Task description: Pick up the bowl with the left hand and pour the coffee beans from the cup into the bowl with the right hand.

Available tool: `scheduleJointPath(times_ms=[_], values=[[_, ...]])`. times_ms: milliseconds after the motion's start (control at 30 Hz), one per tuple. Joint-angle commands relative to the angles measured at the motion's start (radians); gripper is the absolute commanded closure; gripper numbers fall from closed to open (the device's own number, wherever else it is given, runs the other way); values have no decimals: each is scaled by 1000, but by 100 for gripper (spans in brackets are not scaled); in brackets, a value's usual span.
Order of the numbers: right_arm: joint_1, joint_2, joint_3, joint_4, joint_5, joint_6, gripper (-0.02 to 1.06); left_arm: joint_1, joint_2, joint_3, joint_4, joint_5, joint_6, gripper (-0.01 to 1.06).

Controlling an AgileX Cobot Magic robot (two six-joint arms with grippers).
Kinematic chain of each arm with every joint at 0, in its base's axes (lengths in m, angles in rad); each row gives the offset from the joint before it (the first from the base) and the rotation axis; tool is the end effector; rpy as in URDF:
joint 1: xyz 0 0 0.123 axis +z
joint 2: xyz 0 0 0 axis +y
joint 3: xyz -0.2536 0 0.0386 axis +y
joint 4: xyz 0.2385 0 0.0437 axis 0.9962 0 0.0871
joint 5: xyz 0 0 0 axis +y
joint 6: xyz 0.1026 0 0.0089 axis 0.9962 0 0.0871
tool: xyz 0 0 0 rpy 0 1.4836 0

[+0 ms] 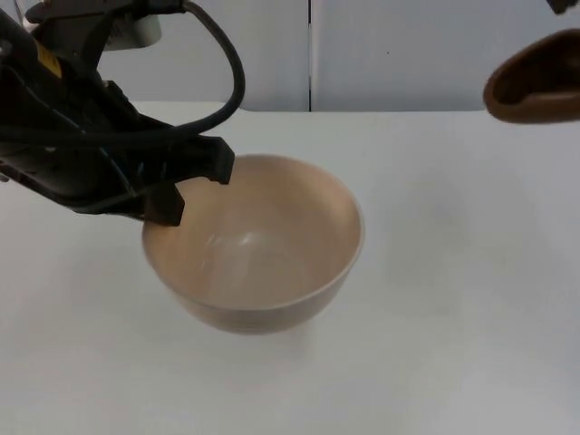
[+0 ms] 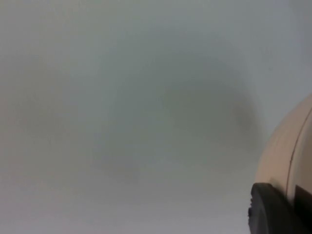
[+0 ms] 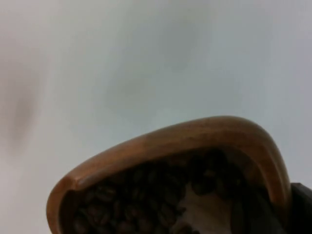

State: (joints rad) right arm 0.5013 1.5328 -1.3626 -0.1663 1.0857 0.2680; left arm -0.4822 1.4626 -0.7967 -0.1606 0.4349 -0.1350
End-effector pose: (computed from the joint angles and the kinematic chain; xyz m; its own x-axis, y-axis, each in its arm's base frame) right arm 0.2806 0.1366 0.2870 -0.8707 -0.2642 -0.4149 -0.2649 0.9626 -0.0571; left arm 0.2451 -0.1361 0.1793 -0.8573 0.1366 -0.4963 0.2673 0.9421 -0.2025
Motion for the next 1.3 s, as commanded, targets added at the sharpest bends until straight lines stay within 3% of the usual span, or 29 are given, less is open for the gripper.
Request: scheduleJointPath(times_ms=[0, 433, 867, 1033, 1100, 1267], values=[[20, -12, -31, 13, 23, -18, 104, 3, -9, 5, -12, -4, 0, 105], [236, 109, -129, -62, 51, 25, 104, 3, -9, 2, 24, 20, 6, 105], [363, 227, -266, -178, 93, 85, 104, -2, -9, -25, 59, 66, 6, 105], [445, 255, -285, -326, 109, 139, 104, -2, -9, -25, 44, 59, 2, 105], [460, 257, -285, -348, 111, 146, 104, -2, -9, -25, 41, 57, 2, 105], [534, 257, -285, -522, 113, 181, 104, -2, -9, -25, 33, 51, 2, 105]])
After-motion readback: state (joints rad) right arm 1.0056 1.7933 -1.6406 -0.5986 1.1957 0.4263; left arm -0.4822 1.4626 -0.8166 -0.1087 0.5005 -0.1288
